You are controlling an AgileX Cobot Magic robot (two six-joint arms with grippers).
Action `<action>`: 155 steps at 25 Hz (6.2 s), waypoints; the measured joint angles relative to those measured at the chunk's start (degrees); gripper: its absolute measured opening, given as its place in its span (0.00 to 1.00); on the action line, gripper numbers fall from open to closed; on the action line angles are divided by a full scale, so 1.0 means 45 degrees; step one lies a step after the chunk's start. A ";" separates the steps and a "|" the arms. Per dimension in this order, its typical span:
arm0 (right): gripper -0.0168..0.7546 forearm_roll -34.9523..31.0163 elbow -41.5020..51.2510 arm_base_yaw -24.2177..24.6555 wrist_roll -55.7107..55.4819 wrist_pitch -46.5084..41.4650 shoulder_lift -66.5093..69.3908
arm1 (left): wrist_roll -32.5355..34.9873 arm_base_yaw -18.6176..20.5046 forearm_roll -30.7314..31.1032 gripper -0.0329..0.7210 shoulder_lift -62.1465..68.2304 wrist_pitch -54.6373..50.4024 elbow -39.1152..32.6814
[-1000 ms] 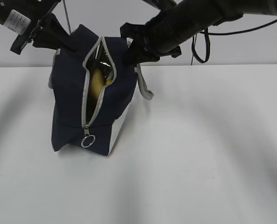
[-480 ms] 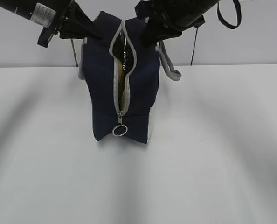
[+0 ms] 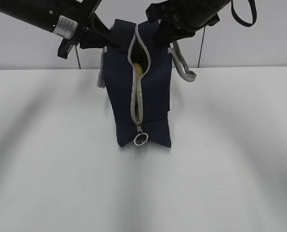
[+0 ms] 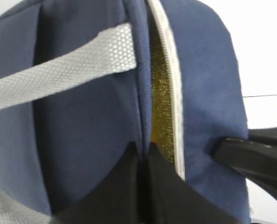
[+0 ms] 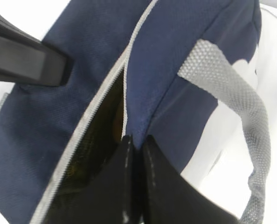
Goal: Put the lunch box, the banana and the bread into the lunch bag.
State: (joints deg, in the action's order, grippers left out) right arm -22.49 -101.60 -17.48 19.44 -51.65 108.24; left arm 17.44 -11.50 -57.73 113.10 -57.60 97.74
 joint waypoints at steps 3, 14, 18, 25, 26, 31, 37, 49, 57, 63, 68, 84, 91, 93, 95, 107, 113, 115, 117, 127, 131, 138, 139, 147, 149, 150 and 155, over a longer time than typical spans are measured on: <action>0.01 0.0023 0.0000 0.0000 -0.0118 0.0059 0.0082 | 0.0029 0.0000 -0.0310 0.04 0.0328 0.0099 0.0000; 0.03 0.1207 0.0000 0.0000 -0.0814 -0.0229 0.0659 | 0.0039 -0.0016 -0.0326 0.04 0.0903 0.0116 0.0000; 0.12 0.1261 -0.0113 0.0000 -0.0841 -0.0596 0.0659 | 0.0039 -0.0016 -0.0326 0.12 0.0903 0.0116 0.0000; 0.60 0.2250 -0.1534 0.0000 -0.0841 -0.2569 0.0659 | 0.0053 -0.0016 -0.0326 0.54 0.0903 0.0085 0.0000; 0.63 0.2381 -0.1782 0.0000 -0.0841 -0.2911 0.0659 | 0.0053 -0.0016 -0.0326 0.58 0.0903 0.0039 0.0000; 0.67 0.2560 -0.2753 -0.0052 -0.0817 -0.4101 0.0632 | 0.0053 0.0086 -0.0273 0.63 0.0493 -0.0506 0.0000; 0.67 0.3137 -0.2779 -0.0982 -0.0602 -0.4388 0.0042 | -0.0176 0.0384 0.1141 0.63 -0.0720 -0.1536 0.0026; 0.67 0.5227 -0.1860 -0.3762 -0.0697 -0.4468 -0.2441 | -0.1693 0.0417 0.5503 0.60 -0.3703 -0.2936 0.0103; 0.67 0.5301 0.0422 -0.3853 -0.1113 -0.4514 -0.4611 | -0.2143 0.0290 0.6273 0.59 -0.5698 -0.3054 -0.0035; 0.67 0.5226 0.2365 -0.3853 -0.1785 -0.4510 -0.6145 | -0.2143 -0.0315 0.6618 0.59 -0.6949 -0.3138 -0.1378; 0.67 0.4997 0.4867 -0.3853 -0.1903 -0.2645 -0.7620 | -0.2143 -0.0361 0.7070 0.59 -0.7658 -0.3154 -0.2985; 0.67 0.3552 1.5410 -0.3853 -0.0763 1.3088 -0.9742 | -0.2096 -0.0361 0.7156 0.53 -0.8111 -0.3041 -0.5470; 0.67 0.3489 1.7475 -0.3853 -0.0861 1.5974 -0.9666 | -0.2096 -0.0361 0.7237 0.52 -0.8111 -0.3004 -0.5470; 0.67 0.3489 1.7563 -0.3853 -0.0861 1.6005 -0.9524 | -0.2096 -0.0361 0.7237 0.52 -0.8111 -0.3004 -0.5470; 0.67 0.3489 1.7563 -0.3853 -0.0861 1.6089 -0.9299 | -0.2096 -0.0361 0.7237 0.52 -0.8111 -0.3004 -0.5470; 0.67 0.4535 1.7563 -0.3853 -0.2617 1.6419 -0.6068 | -0.2096 -0.0361 0.7240 0.52 -0.8124 -0.2889 -0.5470; 0.67 0.6973 1.7563 -0.3853 -0.4320 1.9008 -0.4346 | -0.2096 -0.0361 0.7289 0.52 -0.8124 -0.2799 -0.5470; 0.67 0.7219 1.7563 -0.3873 -0.4424 1.9978 -0.3796 | -0.2096 -0.0361 0.7300 0.52 -0.8124 -0.2739 -0.5470; 0.67 0.7243 1.7538 -0.3873 -0.4476 2.0731 -0.3205 | -0.2096 -0.0361 0.7300 0.52 -0.8124 -0.2681 -0.5470; 0.62 0.7218 1.6116 -0.3873 -0.4521 2.1230 -0.1247 | -0.2096 -0.0361 0.7300 0.52 -0.8124 -0.2614 -0.5470; 0.62 0.7218 1.5558 -0.3873 -0.4521 2.1230 -0.0677 | -0.2096 -0.0361 0.7312 0.52 -0.8124 -0.2614 -0.5470; 0.62 0.6775 1.4951 -0.3873 -0.4521 2.1207 0.0152 | -0.2096 -0.0361 0.7380 0.52 -0.8124 -0.2559 -0.5470; 0.62 0.6756 1.4877 -0.3873 -0.4521 2.1207 0.0225 | -0.2096 -0.0361 0.7380 0.52 -0.8124 -0.2559 -0.5470; 0.62 0.6725 1.4523 -0.3873 -0.4545 2.1207 0.0467 | -0.2096 -0.0361 0.7393 0.52 -0.8124 -0.2526 -0.5470; 0.62 0.6725 1.4471 -0.3873 -0.4545 2.1207 0.0479 | -0.2096 -0.0361 0.7393 0.52 -0.8124 -0.2526 -0.5470; 0.62 0.6725 1.4471 -0.3873 -0.4545 2.1207 0.0479 | -0.2096 -0.0361 0.7393 0.52 -0.8124 -0.2526 -0.5470; 0.62 0.6513 1.4471 -0.3873 -0.4411 2.1234 0.0621 | -0.2096 -0.0361 0.7405 0.52 -0.8124 -0.2520 -0.5470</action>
State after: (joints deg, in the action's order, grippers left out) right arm 6.82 -36.48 -34.91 -0.41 43.91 111.03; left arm 8.01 -13.13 -24.41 76.54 -68.94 73.12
